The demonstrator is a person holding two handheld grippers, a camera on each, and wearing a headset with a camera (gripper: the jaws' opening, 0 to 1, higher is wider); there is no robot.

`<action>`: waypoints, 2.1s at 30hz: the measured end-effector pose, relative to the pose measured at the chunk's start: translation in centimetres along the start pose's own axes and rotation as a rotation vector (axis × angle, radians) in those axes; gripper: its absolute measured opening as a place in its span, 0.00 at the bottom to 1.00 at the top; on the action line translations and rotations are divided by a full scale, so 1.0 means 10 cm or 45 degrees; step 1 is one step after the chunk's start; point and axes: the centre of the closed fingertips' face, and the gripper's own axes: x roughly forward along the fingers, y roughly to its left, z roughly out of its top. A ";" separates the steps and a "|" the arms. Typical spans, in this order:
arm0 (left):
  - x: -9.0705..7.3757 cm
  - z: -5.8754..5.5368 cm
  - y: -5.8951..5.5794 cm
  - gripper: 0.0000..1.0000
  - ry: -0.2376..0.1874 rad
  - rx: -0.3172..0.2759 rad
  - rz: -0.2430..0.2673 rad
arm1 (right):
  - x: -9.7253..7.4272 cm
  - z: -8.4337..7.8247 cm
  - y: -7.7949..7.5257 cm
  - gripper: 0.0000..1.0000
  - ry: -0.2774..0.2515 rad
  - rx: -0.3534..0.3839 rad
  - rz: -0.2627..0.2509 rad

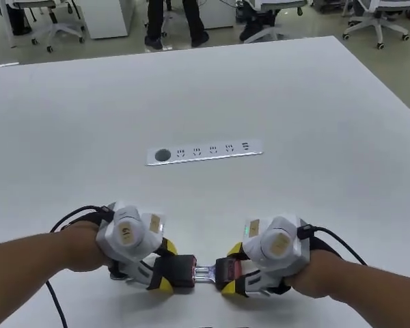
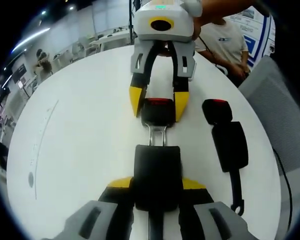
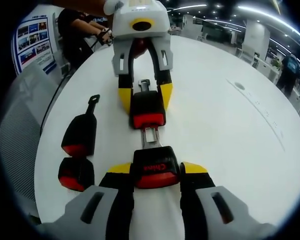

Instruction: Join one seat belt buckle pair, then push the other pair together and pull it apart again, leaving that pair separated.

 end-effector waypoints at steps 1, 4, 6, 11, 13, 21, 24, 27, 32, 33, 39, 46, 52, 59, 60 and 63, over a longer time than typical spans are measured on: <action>0.00 0.00 0.00 0.35 0.001 0.000 0.000 | -0.02 -0.02 0.00 0.34 0.000 0.001 0.000; 0.00 -0.01 0.00 0.35 0.003 -0.001 0.000 | -0.07 -0.09 -0.02 0.34 -0.012 0.019 0.001; 0.00 0.00 0.00 0.35 0.005 -0.001 0.000 | -0.10 -0.13 -0.02 0.34 -0.011 0.020 -0.006; 0.00 0.00 0.00 0.35 0.008 -0.008 0.002 | -0.17 -0.23 -0.04 0.34 -0.009 0.029 -0.015; 0.00 -0.01 0.00 0.35 0.009 -0.008 -0.001 | -0.20 -0.26 -0.05 0.34 -0.012 0.035 -0.019; 0.00 0.00 -0.01 0.35 0.008 -0.007 0.000 | -0.34 -0.42 -0.11 0.35 -0.045 0.081 -0.048; 0.00 -0.01 -0.01 0.35 0.010 -0.006 -0.001 | -0.40 -0.46 -0.11 0.35 -0.050 0.090 -0.053; 0.00 0.00 -0.01 0.35 0.007 -0.006 -0.002 | -0.45 -0.49 -0.10 0.35 -0.045 0.086 -0.051; 0.00 -0.01 -0.01 0.35 0.004 -0.008 -0.002 | -0.52 -0.54 -0.12 0.35 -0.049 0.090 -0.053; 0.00 -0.01 -0.01 0.35 0.007 -0.007 -0.003 | -0.53 -0.55 -0.12 0.35 -0.052 0.092 -0.055; 0.00 -0.01 -0.01 0.35 0.009 -0.008 -0.003 | -0.57 -0.61 -0.15 0.35 -0.057 0.105 -0.068; 0.00 -0.01 -0.01 0.35 0.015 0.003 -0.012 | -0.60 -0.65 -0.12 0.35 -0.058 0.120 -0.062; 0.00 0.00 -0.01 0.35 0.025 0.013 -0.019 | -0.64 -0.70 -0.14 0.35 -0.052 0.117 -0.074; 0.00 0.01 -0.02 0.35 0.037 0.012 -0.019 | -0.64 -0.69 -0.14 0.36 -0.066 0.123 -0.073; 0.01 0.01 -0.02 0.35 0.040 0.012 -0.017 | -0.64 -0.69 -0.13 0.36 -0.065 0.119 -0.078; 0.01 0.00 -0.02 0.36 0.040 0.012 -0.009 | -0.64 -0.69 -0.13 0.36 -0.065 0.102 -0.080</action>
